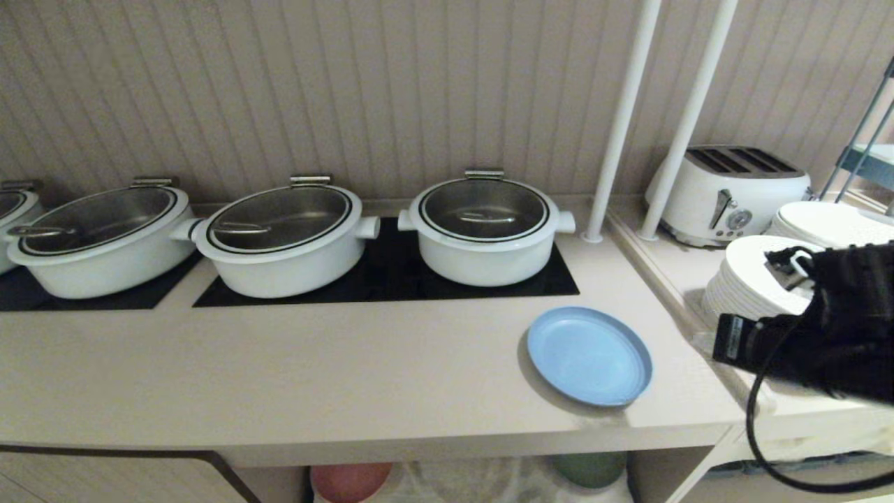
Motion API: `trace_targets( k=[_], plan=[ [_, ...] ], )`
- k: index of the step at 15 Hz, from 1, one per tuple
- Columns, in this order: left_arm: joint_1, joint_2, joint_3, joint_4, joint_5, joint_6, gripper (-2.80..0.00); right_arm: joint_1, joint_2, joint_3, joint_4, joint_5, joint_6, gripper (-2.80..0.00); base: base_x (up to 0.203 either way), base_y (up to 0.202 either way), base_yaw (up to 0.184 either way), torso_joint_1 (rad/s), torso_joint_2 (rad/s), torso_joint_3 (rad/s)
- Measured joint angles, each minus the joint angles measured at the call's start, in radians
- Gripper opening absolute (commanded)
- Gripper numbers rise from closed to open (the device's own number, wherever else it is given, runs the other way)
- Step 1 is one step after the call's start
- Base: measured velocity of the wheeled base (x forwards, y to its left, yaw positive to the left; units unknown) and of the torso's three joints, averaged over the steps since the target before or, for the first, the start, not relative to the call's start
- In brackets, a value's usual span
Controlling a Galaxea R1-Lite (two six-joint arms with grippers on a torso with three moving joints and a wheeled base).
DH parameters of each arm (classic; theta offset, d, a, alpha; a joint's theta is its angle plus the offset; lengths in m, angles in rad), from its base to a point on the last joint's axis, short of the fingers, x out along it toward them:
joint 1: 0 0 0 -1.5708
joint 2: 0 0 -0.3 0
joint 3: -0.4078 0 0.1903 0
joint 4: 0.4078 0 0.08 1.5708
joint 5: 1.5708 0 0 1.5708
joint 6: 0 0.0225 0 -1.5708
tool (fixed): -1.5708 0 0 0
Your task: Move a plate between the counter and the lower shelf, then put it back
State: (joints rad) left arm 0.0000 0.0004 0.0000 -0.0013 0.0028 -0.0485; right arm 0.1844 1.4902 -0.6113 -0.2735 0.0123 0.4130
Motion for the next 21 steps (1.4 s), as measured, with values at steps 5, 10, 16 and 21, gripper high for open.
trace_targets(
  k=[5, 10, 16, 21],
  plan=[
    [0.000, 0.000, 0.000, 0.000, 0.000, 0.000, -2.80, 0.001, -0.216, 0.289, -0.182, -0.140, -0.013, -2.80, 0.000, 0.000, 0.000, 0.000, 0.00, 0.000],
    [0.000, 0.000, 0.000, 0.000, 0.000, 0.000, -2.80, 0.001, -0.419, 0.556, -0.318, -0.204, -0.109, -2.80, 0.000, 0.000, 0.000, 0.000, 0.00, 0.000],
    [0.000, 0.000, 0.000, 0.000, 0.000, 0.000, -2.80, -0.014, -0.671, 0.608, -0.181, -0.285, -0.137, -2.80, 0.000, 0.000, 0.000, 0.000, 0.00, 0.000],
    [0.000, 0.000, 0.000, 0.000, 0.000, 0.000, -2.80, -0.121, -0.830, 0.610, 0.055, -0.387, -0.135, -2.80, 0.000, 0.000, 0.000, 0.000, 0.00, 0.000]
  ],
)
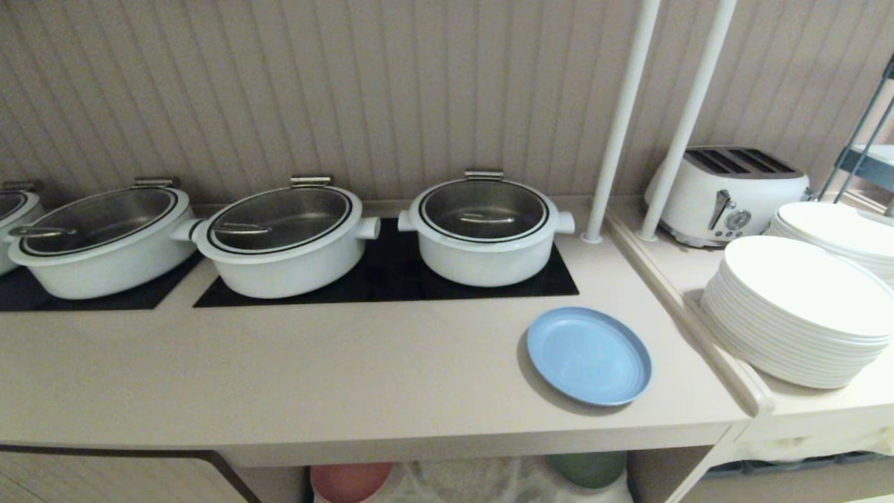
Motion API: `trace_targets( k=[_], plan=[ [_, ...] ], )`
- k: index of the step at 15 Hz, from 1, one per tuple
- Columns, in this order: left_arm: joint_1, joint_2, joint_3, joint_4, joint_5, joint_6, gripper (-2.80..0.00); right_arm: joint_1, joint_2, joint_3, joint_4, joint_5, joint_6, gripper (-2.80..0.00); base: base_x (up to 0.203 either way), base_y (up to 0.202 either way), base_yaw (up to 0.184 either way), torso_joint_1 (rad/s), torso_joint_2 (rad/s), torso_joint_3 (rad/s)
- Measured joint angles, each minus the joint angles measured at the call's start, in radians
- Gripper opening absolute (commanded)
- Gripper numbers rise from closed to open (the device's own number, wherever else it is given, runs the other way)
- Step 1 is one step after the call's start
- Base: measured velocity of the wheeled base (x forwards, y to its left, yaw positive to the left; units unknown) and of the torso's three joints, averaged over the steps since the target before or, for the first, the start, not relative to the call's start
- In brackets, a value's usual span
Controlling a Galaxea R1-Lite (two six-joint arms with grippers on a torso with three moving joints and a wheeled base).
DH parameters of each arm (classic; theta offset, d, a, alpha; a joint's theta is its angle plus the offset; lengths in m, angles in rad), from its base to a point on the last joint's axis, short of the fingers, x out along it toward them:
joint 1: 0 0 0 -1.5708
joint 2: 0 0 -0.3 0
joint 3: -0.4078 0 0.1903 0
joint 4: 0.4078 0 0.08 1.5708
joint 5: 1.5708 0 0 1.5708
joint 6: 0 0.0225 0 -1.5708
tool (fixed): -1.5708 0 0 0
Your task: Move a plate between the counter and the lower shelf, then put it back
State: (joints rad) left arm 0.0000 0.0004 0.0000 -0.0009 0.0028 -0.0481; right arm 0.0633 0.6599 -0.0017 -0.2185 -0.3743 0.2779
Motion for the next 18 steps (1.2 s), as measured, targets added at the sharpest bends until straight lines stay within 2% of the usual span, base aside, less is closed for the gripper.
trace_targets(
  k=[2, 5, 9, 10, 12, 18],
  plan=[
    [0.000, 0.000, 0.000, 0.000, 0.000, 0.000, -2.80, -0.017, -0.064, -0.004, 0.071, 0.005, -0.013, -2.80, 0.000, 0.000, 0.000, 0.000, 0.00, 0.000],
    [0.000, 0.000, 0.000, 0.000, 0.000, 0.000, -2.80, -0.022, -0.147, -0.010, 0.079, 0.054, -0.062, -2.80, 0.000, 0.000, 0.000, 0.000, 0.00, 0.000],
    [0.000, 0.000, 0.000, 0.000, 0.000, 0.000, -2.80, -0.018, -0.267, -0.004, 0.098, 0.250, -0.184, -2.80, 0.000, 0.000, 0.000, 0.000, 0.00, 0.000],
    [0.000, 0.000, 0.000, 0.000, 0.000, 0.000, -2.80, -0.017, -0.305, -0.003, 0.137, 0.308, -0.229, -2.80, 0.000, 0.000, 0.000, 0.000, 0.00, 0.000],
    [0.000, 0.000, 0.000, 0.000, 0.000, 0.000, -2.80, -0.017, -0.362, 0.000, 0.216, 0.375, -0.315, -2.80, 0.000, 0.000, 0.000, 0.000, 0.00, 0.000],
    [0.000, 0.000, 0.000, 0.000, 0.000, 0.000, -2.80, -0.044, -0.502, 0.001, 0.229, 0.381, -0.326, -2.80, 0.000, 0.000, 0.000, 0.000, 0.00, 0.000]
  ],
)
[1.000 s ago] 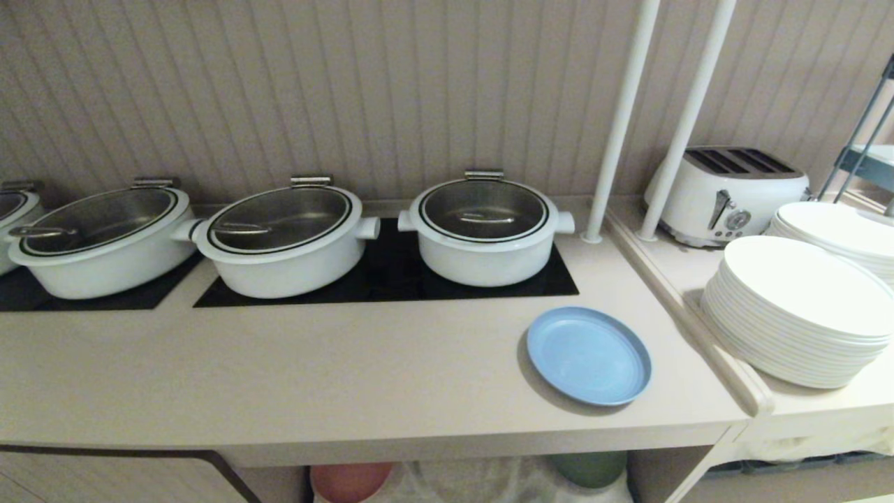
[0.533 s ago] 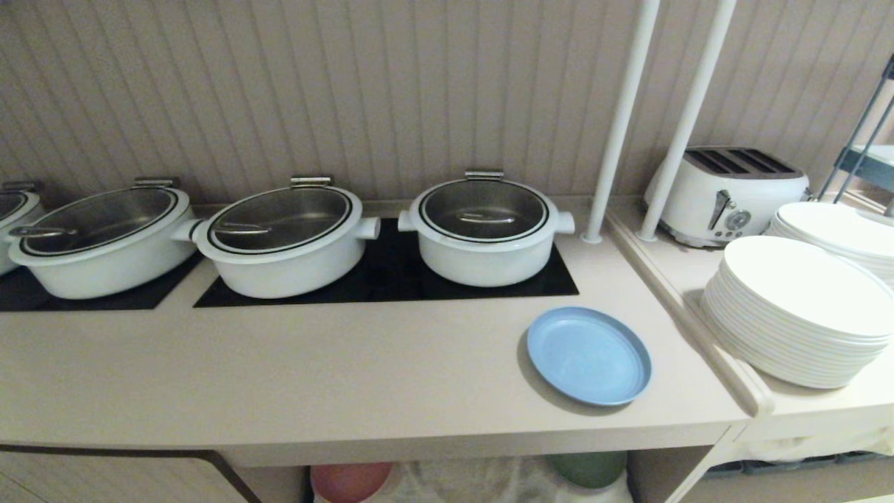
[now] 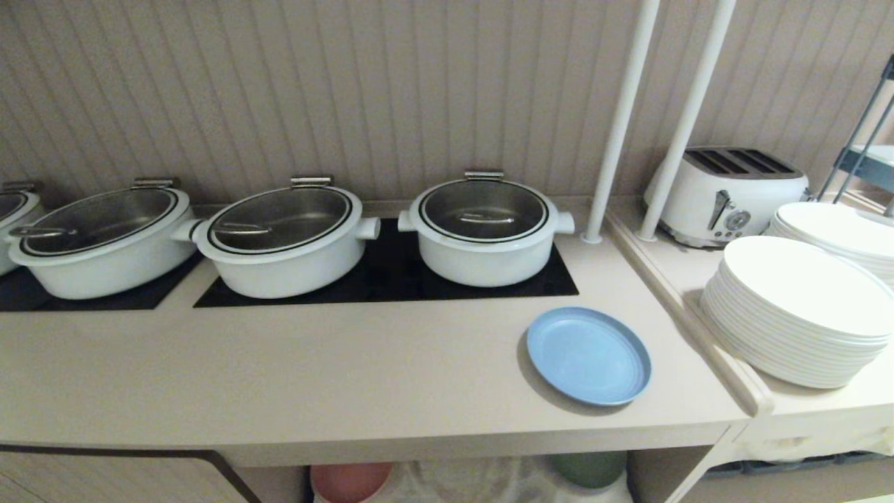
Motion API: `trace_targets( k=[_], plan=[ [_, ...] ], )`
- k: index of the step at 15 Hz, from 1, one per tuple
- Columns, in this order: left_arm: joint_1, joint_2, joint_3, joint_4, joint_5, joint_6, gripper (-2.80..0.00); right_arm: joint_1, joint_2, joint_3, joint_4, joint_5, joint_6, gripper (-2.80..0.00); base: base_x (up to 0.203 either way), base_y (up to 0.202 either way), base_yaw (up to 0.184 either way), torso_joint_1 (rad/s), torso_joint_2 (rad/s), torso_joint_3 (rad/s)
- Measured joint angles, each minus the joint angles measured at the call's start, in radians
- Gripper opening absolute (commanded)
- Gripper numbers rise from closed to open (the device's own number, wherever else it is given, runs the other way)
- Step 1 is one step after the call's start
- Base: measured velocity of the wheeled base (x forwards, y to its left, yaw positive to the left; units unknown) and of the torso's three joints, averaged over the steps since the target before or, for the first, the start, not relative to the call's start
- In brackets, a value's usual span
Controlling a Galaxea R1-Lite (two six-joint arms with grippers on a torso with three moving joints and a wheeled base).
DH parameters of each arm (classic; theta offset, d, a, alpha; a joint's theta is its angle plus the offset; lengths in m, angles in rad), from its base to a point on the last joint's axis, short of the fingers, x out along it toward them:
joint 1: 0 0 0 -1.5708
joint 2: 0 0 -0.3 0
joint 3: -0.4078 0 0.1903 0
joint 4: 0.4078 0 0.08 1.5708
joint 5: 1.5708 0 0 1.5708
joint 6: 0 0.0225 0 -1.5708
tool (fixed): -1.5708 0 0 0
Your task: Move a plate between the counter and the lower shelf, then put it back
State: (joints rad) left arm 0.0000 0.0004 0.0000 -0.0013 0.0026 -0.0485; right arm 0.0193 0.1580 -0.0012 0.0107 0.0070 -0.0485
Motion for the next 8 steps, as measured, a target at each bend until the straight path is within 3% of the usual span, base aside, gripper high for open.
trace_targets(
  k=[8],
  plan=[
    [0.000, 0.000, 0.000, 0.000, 0.000, 0.000, -2.80, -0.013, -0.154, -0.001, -0.006, -0.001, -0.003, -2.80, 0.000, 0.000, 0.000, 0.000, 0.00, 0.000]
  ],
)
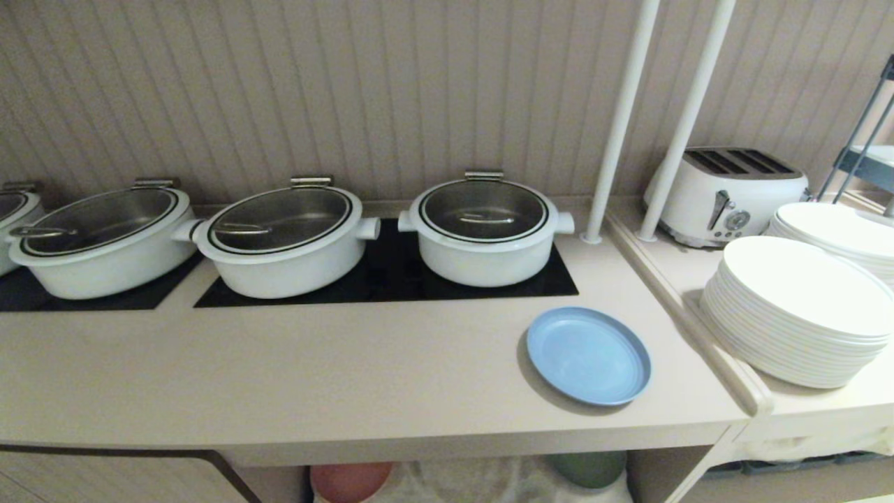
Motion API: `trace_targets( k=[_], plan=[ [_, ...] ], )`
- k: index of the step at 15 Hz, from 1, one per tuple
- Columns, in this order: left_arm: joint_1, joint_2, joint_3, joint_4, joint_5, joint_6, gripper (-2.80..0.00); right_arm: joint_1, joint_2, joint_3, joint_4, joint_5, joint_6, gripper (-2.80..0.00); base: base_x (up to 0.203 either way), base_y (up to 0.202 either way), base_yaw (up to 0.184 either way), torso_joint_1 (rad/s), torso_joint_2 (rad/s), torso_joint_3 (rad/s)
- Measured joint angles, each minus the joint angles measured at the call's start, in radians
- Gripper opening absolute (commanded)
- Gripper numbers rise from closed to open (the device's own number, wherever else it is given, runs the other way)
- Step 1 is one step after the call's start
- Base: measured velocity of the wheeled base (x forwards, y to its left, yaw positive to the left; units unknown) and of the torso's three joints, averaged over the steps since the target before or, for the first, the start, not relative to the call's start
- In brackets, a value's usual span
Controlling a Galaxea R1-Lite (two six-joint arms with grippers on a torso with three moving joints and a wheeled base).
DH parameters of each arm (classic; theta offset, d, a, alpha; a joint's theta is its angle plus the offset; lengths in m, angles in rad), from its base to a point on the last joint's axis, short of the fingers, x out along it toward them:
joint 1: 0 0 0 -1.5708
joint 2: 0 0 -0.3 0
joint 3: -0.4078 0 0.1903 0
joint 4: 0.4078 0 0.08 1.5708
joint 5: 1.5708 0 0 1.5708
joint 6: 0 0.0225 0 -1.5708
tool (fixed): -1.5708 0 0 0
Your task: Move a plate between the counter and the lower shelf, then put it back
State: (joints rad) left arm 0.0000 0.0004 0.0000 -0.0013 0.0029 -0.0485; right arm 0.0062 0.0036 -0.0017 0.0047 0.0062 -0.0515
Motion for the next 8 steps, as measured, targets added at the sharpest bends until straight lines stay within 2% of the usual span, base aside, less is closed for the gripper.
trace_targets(
  k=[8],
  plan=[
    [0.000, 0.000, 0.000, 0.000, 0.000, 0.000, -2.80, 0.000, -0.005, 0.000, 0.000, -0.002, 0.004, -2.80, 0.000, 0.000, 0.000, 0.000, 0.00, 0.000]
  ],
)
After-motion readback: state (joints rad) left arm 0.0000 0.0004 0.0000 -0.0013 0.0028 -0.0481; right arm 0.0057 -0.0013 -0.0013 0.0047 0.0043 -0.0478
